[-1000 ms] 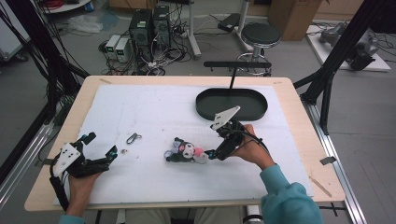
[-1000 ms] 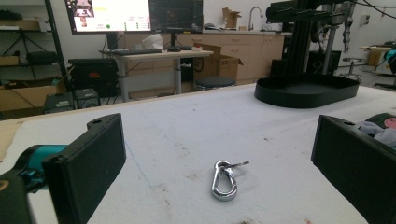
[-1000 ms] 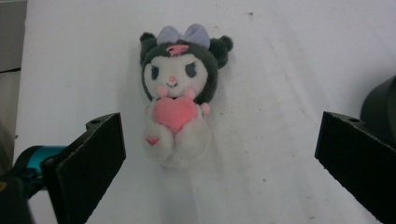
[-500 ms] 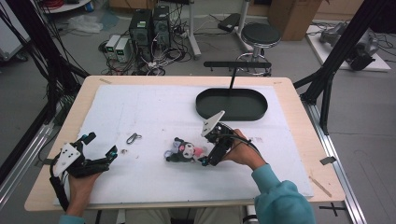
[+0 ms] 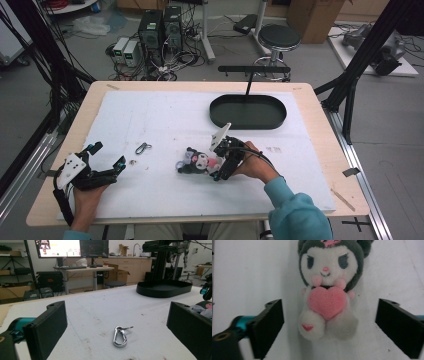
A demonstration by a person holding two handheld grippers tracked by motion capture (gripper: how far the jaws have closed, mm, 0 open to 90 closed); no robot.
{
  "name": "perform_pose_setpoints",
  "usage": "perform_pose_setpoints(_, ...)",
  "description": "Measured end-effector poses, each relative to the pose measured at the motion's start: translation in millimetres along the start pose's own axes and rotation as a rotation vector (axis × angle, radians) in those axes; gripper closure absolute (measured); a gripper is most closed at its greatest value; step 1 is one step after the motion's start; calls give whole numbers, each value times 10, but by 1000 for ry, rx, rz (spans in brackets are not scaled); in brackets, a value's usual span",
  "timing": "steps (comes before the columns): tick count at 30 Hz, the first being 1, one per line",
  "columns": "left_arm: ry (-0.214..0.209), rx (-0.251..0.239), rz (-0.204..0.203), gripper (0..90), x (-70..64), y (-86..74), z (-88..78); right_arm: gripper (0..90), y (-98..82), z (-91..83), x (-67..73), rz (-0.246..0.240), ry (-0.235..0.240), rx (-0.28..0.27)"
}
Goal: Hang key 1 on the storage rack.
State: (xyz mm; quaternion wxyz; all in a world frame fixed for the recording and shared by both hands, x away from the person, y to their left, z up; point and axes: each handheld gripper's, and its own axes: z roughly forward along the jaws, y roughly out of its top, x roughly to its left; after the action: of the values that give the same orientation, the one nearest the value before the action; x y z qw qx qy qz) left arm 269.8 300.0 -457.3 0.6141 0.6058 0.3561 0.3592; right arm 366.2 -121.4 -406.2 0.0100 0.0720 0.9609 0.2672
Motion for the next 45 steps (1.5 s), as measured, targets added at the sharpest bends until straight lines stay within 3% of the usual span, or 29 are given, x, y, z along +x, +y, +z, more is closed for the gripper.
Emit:
perform_pose_setpoints(12, 0, 0, 0, 35, 0, 0, 0, 221, -8, 42, -21, 7, 14, 35)
perform_pose_setpoints(18, -1, 0, 0, 35, 0, 0, 0, 339, 6, 91, -17, -3, 32, 67)
perform_pose_setpoints(21, 0, 0, 0, 35, 0, 0, 1, 447, 11, 109, -23, -17, 41, 81)
perform_pose_setpoints(26, 0, -1, 0, 35, -1, 0, 1, 517, 19, 98, -27, -13, 49, 85)
perform_pose_setpoints(38, 0, 0, 0, 35, 0, 0, 0, 535, 6, 31, -47, -3, 62, 55)
perform_pose_setpoints(45, -1, 0, 0, 35, -1, 0, 1, 536, -46, -115, -125, 37, 25, -32)
